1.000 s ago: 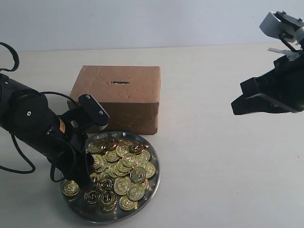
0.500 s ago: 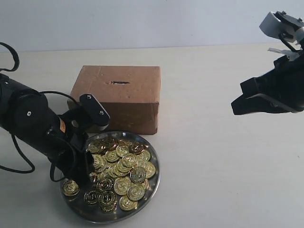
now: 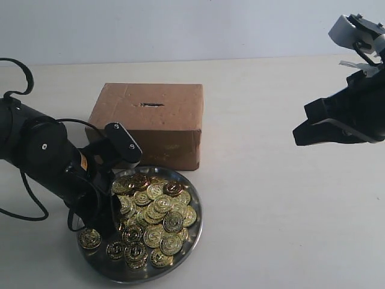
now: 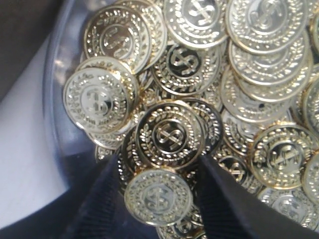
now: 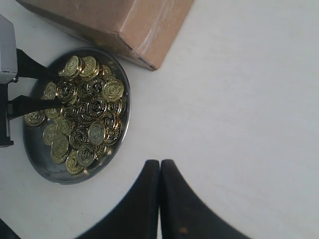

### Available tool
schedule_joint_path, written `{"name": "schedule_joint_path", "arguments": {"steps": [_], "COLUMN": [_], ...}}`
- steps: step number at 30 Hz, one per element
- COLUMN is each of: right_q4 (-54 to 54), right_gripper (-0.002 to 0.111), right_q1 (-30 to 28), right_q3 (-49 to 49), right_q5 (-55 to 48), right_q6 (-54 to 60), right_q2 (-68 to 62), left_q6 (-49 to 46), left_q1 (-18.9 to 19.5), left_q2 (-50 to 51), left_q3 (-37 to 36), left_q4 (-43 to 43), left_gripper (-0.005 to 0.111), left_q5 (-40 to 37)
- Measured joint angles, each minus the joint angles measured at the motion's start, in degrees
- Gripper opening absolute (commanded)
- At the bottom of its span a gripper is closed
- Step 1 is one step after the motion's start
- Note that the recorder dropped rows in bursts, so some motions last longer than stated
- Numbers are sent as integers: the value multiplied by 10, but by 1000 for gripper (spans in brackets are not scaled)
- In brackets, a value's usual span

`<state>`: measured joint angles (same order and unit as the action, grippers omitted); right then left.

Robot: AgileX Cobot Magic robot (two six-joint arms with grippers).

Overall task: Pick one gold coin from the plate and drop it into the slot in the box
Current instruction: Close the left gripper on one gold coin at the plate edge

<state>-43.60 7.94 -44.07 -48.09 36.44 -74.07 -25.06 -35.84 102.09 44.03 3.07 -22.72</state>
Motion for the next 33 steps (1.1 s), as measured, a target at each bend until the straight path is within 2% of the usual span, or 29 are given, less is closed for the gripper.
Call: {"name": "schedule_joint_path", "arguments": {"steps": [9,25,33], "right_q4": [0,0,0], "right_gripper": [0,0,0], "right_q1": [0,0,0], "right_q3": [0,0,0], "right_q5": [0,0,0], "right_q6": [0,0,0], "right_q2": [0,0,0], "left_q6": [0,0,0], "left_q1": [-1,-1,-1], "left_q2": [0,1,1], "left_q3": [2,2,2], "left_q4": [-6,-11,-11], "left_gripper": [45,31,30], "left_q5": [-9,-18,-22]}}
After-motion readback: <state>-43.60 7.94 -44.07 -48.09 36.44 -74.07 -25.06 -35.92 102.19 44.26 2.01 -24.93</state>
